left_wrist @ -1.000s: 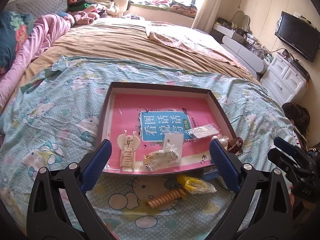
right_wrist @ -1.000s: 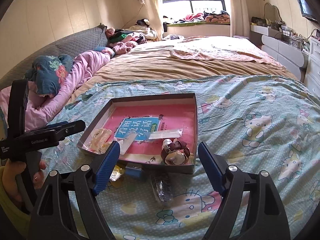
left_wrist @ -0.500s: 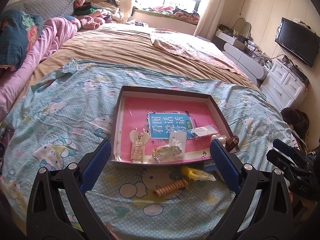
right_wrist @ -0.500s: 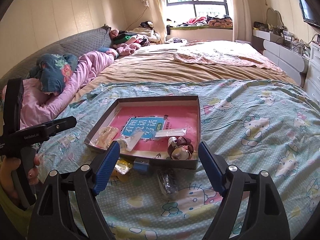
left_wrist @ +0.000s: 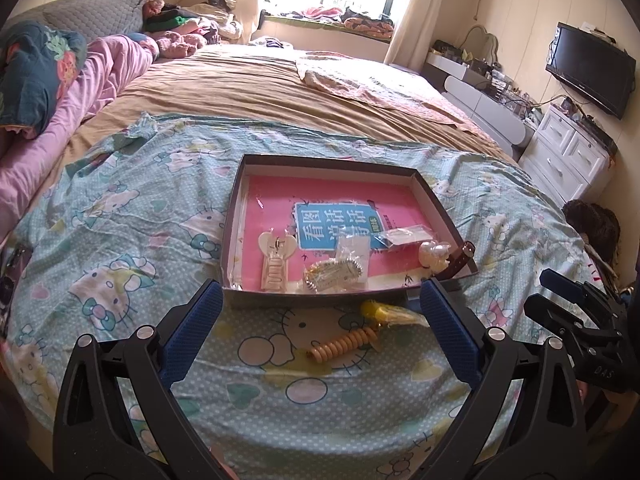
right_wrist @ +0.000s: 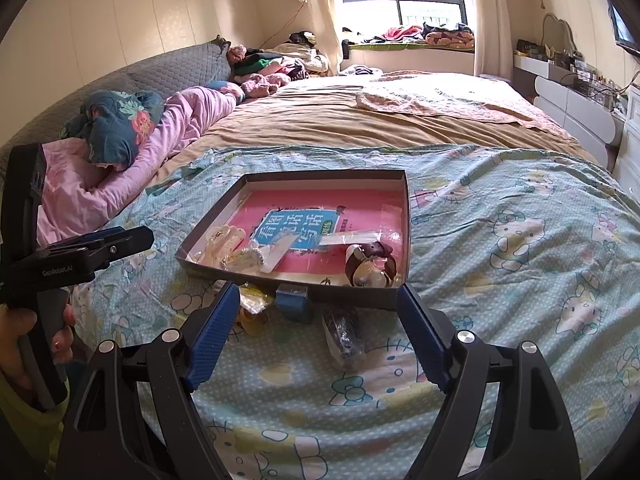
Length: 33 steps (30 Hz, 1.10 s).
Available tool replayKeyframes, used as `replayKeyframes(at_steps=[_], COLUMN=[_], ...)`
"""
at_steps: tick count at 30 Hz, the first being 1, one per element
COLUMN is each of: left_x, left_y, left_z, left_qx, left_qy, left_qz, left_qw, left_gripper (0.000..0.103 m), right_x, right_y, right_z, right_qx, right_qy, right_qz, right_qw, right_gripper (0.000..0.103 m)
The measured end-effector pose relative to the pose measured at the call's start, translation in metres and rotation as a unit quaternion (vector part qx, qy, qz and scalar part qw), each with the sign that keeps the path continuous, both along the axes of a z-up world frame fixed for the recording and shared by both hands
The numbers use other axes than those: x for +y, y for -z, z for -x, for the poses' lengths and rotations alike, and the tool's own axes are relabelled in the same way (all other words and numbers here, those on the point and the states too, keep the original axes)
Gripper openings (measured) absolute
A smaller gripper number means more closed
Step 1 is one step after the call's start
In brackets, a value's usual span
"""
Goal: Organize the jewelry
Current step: 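Withdraw both open tools from the box toward the remaining items, then grasp the clear bag with a dark item with the right tool while the left tool grasps the yellow-item bag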
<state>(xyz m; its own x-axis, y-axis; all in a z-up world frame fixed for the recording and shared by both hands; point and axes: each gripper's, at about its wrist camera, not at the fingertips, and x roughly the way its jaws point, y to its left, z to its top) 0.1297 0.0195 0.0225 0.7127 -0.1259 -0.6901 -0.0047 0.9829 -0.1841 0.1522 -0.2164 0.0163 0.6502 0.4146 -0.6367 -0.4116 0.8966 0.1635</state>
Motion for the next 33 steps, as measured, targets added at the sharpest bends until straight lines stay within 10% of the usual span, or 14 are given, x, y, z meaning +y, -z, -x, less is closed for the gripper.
replayKeyframes(at_steps=[33], left_x=[-0.056], left_y=[0.061], left_z=[-0.005], left_qx=[0.07], left_qy=[0.057], left_qz=[-0.021], left_qw=[0.9957], left_gripper=[0.092], right_x=[-0.014], right_y=[0.079], right_z=[-0.017], right_qx=[0.076], right_qy=[-0.003], right_qz=[0.035], right_qw=[0.997], right_gripper=[0.067])
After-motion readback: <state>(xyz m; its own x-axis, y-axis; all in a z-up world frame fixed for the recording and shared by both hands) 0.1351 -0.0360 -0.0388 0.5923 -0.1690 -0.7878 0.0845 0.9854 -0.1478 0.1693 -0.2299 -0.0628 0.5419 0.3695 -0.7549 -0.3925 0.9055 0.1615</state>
